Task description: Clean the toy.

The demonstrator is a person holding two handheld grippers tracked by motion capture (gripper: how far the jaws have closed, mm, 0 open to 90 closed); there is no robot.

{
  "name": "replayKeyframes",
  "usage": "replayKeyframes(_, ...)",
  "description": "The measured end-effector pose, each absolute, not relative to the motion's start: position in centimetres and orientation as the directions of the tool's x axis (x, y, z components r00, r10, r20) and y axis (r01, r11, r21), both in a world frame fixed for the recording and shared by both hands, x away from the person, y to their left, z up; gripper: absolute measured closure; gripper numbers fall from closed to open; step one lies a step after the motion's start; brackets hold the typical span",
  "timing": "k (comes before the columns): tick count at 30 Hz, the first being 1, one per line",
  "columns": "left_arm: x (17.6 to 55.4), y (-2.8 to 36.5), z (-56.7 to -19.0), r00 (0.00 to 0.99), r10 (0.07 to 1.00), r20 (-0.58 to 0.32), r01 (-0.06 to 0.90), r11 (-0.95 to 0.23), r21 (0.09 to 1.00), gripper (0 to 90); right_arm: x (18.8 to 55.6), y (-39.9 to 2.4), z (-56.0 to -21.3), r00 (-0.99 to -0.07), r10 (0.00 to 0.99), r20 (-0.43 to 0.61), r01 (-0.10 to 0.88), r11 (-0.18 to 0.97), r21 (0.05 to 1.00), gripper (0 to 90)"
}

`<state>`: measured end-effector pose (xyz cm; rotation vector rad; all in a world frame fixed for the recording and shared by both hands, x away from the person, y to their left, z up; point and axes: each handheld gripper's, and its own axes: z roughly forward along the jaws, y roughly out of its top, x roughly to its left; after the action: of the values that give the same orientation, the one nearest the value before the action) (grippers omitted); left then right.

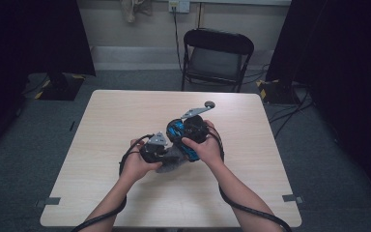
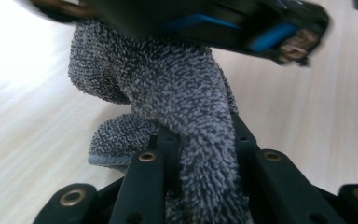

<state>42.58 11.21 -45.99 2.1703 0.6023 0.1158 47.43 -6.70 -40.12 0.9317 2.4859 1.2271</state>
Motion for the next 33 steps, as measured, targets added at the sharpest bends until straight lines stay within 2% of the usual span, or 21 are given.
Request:
replayKeyframes(14,40.9,8.8,-46.7,0.921,0.365,-0.134,0.332,-0.558,0.761,72.9,48.0,-6.7,-39.9,-0.765,0.640,0.071,0.453,0.456,0.766,25.7)
replayKeyframes(23,40.7,8.6,-46.9,0.933,0.335,-0.128,0.314,-0.589,0.745,73.0,48.3,-6.7,-39.8,-0.764,0.641,0.066,0.454,0.462,0.762,25.7)
replayKeyframes(25,40.9,8.9,-47.0,0.930,0.344,-0.133,0.322,-0.584,0.745,72.9,48.3,-6.8,-39.7,-0.764,0.641,0.070,0.457,0.460,0.761,25.7)
replayKeyframes(29,41.9,11.2,-46.9,0.891,0.436,-0.125,0.377,-0.557,0.740,72.9,48.2,-7.0,-39.4,-0.766,0.640,0.068,0.451,0.459,0.766,25.7)
replayKeyframes(33,42.7,12.8,-46.6,0.865,0.490,-0.108,0.399,-0.541,0.740,72.9,48.0,-7.1,-39.3,-0.768,0.636,0.072,0.450,0.457,0.767,25.7)
